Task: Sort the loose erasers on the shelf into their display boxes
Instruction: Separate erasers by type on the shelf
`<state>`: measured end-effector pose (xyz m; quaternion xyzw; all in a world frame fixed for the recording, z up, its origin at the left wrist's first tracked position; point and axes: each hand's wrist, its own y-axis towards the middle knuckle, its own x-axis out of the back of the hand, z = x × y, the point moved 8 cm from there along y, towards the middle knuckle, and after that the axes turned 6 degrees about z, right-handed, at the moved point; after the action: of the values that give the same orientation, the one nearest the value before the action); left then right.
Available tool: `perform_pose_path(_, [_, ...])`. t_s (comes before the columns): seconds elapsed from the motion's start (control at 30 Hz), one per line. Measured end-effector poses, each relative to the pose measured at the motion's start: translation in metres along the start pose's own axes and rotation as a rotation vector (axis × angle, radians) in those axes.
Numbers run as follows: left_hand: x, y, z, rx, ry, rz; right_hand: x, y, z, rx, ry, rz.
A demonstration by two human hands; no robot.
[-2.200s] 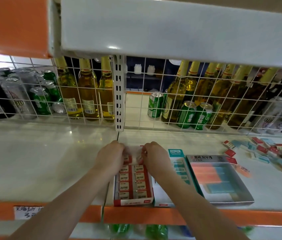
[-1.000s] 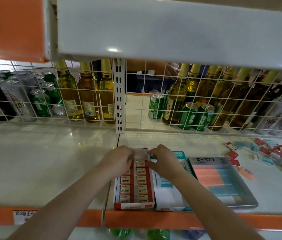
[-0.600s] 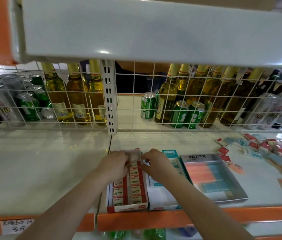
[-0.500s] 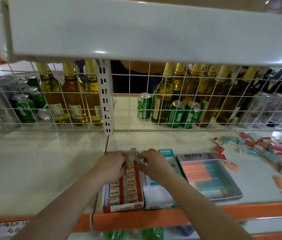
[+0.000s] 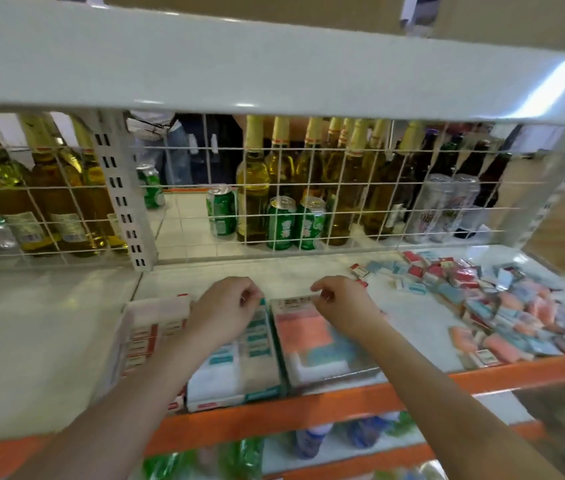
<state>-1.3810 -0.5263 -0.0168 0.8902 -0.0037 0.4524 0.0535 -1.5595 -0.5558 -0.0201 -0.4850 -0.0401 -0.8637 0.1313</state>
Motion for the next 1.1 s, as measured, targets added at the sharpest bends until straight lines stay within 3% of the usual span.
perform_pose_path(0.2, [-0.062,0.027,-0.071,-0.067,-0.007,0.067,0.038,-0.016,-0.079,-0.069,-0.032,-0.012])
perform_pose_path(0.47, [-0.115,0.056,-0.117,-0.053,0.104,0.122,0.067,-0.014,-0.152,-0.103,-0.022,0.039])
perform_pose_path(0.83, [-0.155,0.083,-0.118,0.060,0.316,0.316,0.075,0.010,-0.180,0.003,-0.024,0.088])
perform_pose_path(1.1, [-0.151,0.100,-0.113,0.060,0.312,0.322,0.070,0.026,-0.179,0.046,0.015,0.076])
